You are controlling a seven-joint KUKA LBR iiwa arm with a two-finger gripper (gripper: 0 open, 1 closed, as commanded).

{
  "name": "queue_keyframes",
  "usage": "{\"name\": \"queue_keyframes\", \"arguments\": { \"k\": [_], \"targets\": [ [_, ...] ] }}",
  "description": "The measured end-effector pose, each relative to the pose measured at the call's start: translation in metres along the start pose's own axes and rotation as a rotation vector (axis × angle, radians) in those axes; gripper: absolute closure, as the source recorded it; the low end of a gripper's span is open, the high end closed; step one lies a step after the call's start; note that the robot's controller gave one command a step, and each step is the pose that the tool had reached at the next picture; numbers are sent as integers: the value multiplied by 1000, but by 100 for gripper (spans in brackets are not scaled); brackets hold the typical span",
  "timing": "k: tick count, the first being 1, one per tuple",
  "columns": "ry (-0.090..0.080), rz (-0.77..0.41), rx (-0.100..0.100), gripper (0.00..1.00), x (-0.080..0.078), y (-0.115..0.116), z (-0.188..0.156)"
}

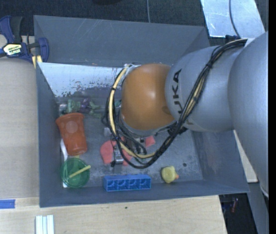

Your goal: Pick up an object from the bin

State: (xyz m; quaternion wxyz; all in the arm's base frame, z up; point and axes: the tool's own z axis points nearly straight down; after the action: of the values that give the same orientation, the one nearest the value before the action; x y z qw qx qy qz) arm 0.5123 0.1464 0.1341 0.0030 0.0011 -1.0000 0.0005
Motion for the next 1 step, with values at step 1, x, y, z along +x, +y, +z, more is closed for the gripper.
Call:
{"name": "queue_keyframes", "arguments": {
  "k": [1],
  "targets": [
    [-8, 3, -2, 0, -2, 0, -4]
  ]
}}
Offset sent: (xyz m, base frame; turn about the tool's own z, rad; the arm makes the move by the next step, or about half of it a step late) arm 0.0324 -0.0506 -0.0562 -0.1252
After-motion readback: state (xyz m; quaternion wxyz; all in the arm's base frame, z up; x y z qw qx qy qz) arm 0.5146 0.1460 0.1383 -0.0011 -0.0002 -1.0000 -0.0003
